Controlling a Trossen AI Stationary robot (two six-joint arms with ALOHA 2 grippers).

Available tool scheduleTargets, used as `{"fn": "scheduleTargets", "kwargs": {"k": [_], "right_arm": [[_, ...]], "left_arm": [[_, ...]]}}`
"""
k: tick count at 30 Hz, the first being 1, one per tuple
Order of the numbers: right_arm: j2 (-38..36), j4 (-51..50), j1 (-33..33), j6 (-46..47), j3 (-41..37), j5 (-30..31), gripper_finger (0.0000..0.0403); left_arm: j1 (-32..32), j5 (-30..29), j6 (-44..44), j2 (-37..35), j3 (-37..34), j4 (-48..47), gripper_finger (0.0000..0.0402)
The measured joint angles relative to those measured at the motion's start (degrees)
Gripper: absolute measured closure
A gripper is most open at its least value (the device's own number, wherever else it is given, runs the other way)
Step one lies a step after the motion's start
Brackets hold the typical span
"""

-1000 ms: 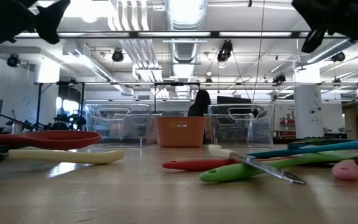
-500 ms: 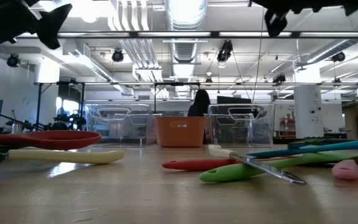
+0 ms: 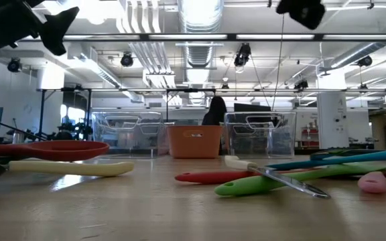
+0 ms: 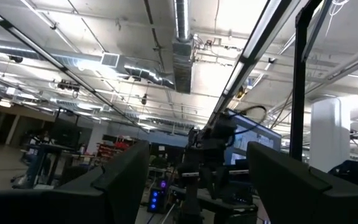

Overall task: Pick & Place Kitchen Items
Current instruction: Put the orange table knife into the orange bin

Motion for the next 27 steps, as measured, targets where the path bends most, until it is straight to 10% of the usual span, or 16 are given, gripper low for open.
{"fn": "scheduleTargets", "kwargs": {"k": [10,27], "right_arm": [[5.4,-15.5,9.1,25.3,5.1,10.2,0.0394],[5.5,-15.0,7.5,39.8,3.8,13.3,0.0341]], "left_arm": [[0.0,-1.0,-1.3,0.0,0.0,-2.3,0.0128],[0.0,-0.3,-0.8,0.0,0.0,-8.4,0.0128]]}}
